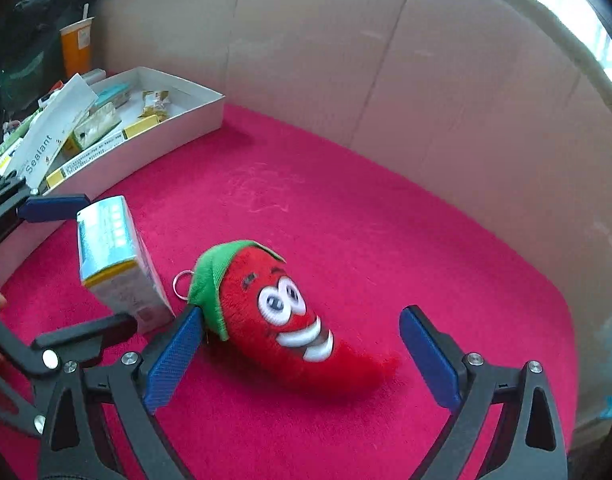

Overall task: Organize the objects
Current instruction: 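Grasp the nasal drops box with the left tool while the right tool grasps the red chili plush, then carry the nasal drops box and chili plush over the white tray with both tools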

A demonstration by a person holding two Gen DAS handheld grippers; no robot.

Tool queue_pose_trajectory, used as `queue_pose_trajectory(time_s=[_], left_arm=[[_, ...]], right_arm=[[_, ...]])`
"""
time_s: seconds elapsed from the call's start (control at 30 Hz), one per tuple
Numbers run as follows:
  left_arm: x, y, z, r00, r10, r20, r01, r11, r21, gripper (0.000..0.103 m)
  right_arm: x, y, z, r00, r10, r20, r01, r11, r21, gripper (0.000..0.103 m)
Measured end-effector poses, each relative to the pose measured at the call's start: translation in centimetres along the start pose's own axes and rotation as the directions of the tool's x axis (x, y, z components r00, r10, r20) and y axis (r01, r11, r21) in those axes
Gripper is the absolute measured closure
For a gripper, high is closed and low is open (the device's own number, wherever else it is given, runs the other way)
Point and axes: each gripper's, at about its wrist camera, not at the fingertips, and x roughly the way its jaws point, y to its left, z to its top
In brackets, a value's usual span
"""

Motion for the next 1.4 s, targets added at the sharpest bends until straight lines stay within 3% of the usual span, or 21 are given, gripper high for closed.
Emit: queue_pose_trajectory(time_s=[0.13, 0.23, 0.3, 0.4, 0.57, 0.73, 0.83, 0.93, 1.13, 1.27, 1.4], left_arm=[[0.2, 0.2, 0.1, 1.000, 0.015, -0.004, -0.015, 1.000, -0.002, 0.005], [0.2, 0.1, 0.1, 1.000, 0.014, -0.004, -0.014, 1.000, -0.001, 0.005], [0.2, 0.2, 0.2, 1.000, 0.015, -0.004, -0.015, 1.000, -0.002, 0.005], [0.3, 0.1, 0.2, 1.000, 0.016, -0.007, -0.016, 1.000, 0.001, 0.005], [0.3, -0.1, 0.4, 1.000, 0.000, -0.014, 0.000, 1.000, 0.007, 0.005], [0.3, -0.9, 0.5, 0.999, -0.034, -0.015, 0.034, 0.999, 0.009, 0.005], [0.6, -1.3, 0.9, 0.999, -0.032, -0.009, 0.032, 0.999, 0.016, 0.006], [1.3, -1.6, 1.2, 0.999, -0.039, -0.018, 0.039, 0.999, 0.037, 0.019], [1.8, -1.7, 1.4, 1.000, -0.015, -0.025, 0.016, 0.998, 0.060, 0.039], [2.0, -2.6, 1.1, 0.998, -0.023, -0.052, 0.028, 0.996, 0.082, 0.067], [1.7, -2.9, 1.2, 0.999, -0.036, -0.036, 0.040, 0.993, 0.107, 0.067]], right_arm=[[0.8, -0.2, 0.1, 0.997, 0.072, -0.027, -0.072, 0.997, 0.012, 0.010], [1.5, 0.5, 0.0, 0.990, 0.135, -0.043, -0.135, 0.991, 0.020, 0.028], [1.5, 1.1, 0.0, 0.985, 0.171, -0.034, -0.170, 0.985, 0.033, 0.049], [0.9, 1.6, -0.6, 0.985, 0.168, -0.034, -0.166, 0.985, 0.052, 0.059], [-0.8, -0.6, -3.3, 0.986, 0.163, -0.023, -0.154, 0.963, 0.220, 0.063], [-3.6, -3.5, -7.8, 0.996, 0.083, -0.024, -0.063, 0.888, 0.456, 0.064], [-4.3, -3.9, -9.3, 0.997, 0.077, 0.025, -0.079, 0.837, 0.541, 0.064], [-4.4, -3.8, -9.8, 0.997, 0.059, 0.054, -0.079, 0.808, 0.584, 0.064], [-4.2, -3.1, -9.5, 0.998, 0.003, 0.063, -0.038, 0.818, 0.575, 0.064], [-4.1, -3.6, -9.6, 0.997, 0.017, 0.080, -0.062, 0.801, 0.595, 0.064], [-4.1, -3.4, -9.4, 0.998, -0.005, 0.063, -0.033, 0.811, 0.584, 0.065]])
